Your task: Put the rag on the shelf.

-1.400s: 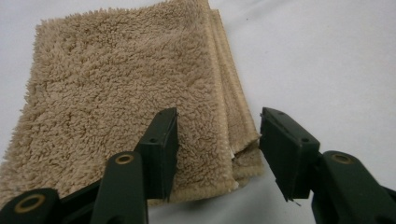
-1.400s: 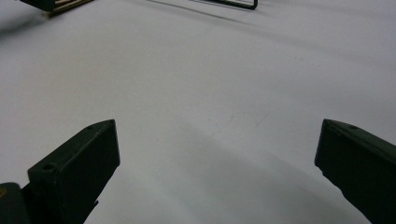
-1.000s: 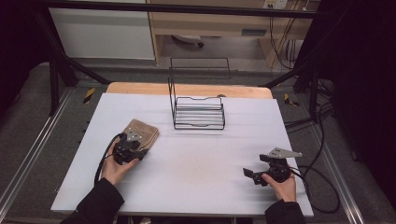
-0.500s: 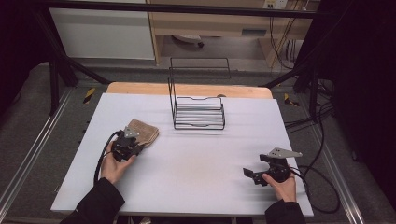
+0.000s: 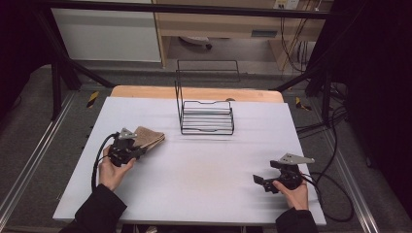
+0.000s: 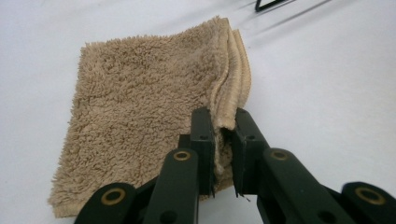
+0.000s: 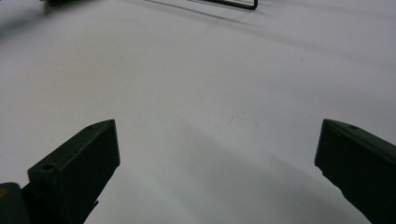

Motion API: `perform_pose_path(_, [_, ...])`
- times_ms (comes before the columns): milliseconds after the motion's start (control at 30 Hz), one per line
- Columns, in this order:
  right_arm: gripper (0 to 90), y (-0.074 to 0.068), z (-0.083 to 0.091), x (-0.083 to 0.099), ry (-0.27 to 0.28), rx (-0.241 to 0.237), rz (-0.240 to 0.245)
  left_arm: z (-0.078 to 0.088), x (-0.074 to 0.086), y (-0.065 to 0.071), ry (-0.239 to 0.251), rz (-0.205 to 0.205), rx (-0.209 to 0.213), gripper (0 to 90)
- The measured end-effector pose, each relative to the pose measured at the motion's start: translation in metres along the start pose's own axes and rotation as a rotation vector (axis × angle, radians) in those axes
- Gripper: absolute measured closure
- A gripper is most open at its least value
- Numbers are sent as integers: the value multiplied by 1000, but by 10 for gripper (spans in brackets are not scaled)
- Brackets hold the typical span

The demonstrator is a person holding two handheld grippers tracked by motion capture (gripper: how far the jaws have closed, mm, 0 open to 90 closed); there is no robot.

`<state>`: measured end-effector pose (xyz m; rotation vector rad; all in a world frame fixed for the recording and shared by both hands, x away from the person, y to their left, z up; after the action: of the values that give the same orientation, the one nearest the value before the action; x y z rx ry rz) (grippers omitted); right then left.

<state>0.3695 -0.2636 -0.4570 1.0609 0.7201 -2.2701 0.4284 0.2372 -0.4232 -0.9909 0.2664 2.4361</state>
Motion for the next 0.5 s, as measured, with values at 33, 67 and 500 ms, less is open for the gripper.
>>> perform_pose_path(33, [5, 0, 0, 0, 0, 0, 0, 0, 0, 0, 0, 0, 0, 804])
perform_pose_path(67, [5, 0, 0, 0, 0, 0, 1, 3, 0, 4, 1, 4, 17, 804])
perform_pose_path(500, [5, -1, 0, 0, -3, -4, -3, 7, 1, 52, -21, -33, 110, 803])
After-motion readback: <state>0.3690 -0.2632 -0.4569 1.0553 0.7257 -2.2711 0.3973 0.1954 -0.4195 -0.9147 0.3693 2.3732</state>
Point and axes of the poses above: each handheld gripper's, and its own axes: z roughly backward along the jaws, x roughly out of its underside, y roughly to its right, the point moved 2 cm from there along -z, roughly forward along the jaws, and after that the axes turned 4 degrees about -x, right-handed, at the moved point
